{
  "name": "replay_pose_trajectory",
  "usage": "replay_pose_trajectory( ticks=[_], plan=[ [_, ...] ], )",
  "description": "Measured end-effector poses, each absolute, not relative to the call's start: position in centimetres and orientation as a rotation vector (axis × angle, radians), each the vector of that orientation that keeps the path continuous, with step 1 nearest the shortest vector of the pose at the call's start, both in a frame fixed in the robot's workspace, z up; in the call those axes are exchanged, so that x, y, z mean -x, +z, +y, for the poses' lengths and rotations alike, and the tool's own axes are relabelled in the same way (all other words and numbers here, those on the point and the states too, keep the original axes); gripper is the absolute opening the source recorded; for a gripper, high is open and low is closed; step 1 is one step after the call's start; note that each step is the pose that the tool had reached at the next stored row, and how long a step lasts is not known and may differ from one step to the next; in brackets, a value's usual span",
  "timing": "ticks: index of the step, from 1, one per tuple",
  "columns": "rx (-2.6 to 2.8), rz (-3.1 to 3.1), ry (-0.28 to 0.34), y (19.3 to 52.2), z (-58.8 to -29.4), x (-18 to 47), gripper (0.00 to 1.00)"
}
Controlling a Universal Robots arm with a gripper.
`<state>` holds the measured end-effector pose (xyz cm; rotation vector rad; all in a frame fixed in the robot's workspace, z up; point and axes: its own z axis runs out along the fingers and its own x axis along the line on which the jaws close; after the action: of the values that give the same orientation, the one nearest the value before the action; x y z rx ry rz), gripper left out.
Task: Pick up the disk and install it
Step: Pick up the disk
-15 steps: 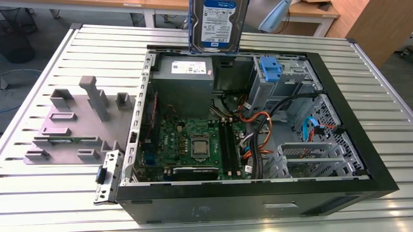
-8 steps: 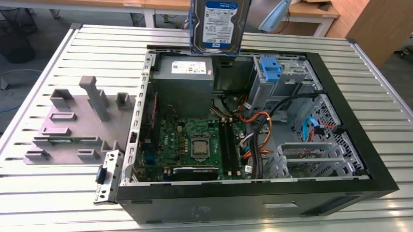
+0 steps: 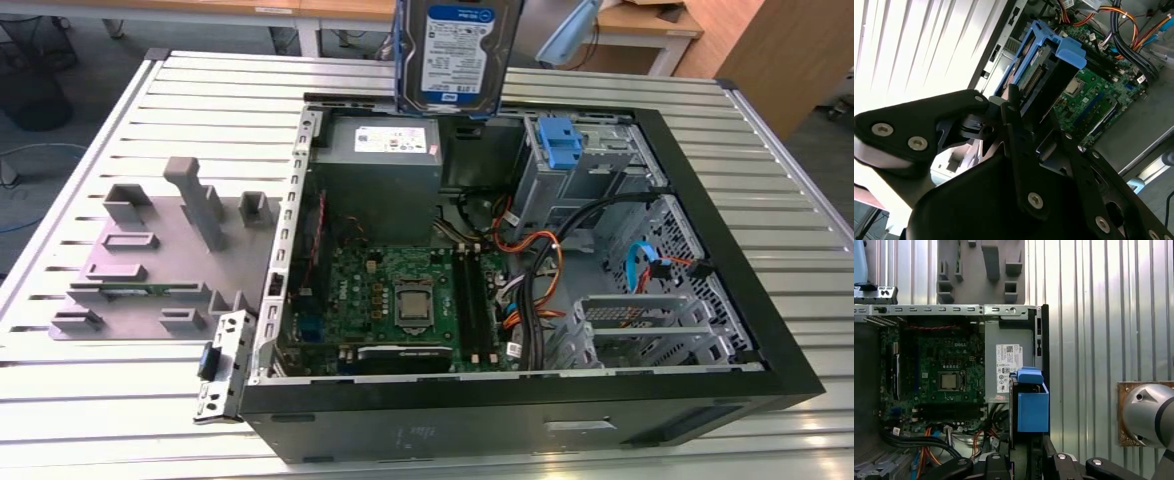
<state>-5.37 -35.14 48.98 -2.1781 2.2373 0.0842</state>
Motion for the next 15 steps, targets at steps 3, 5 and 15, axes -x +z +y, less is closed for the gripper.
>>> replay_pose_trajectory(
  ticks=[3,5,15],
  plan=[
    [2.178,2.237,0.084,49.0,-35.4,5.3,0.35],
    [2.178,2.237,0.084,49.0,-35.6,5.2,0.35],
    [2.178,2.237,0.084,49.0,-36.6,4.9,0.35]
  ],
)
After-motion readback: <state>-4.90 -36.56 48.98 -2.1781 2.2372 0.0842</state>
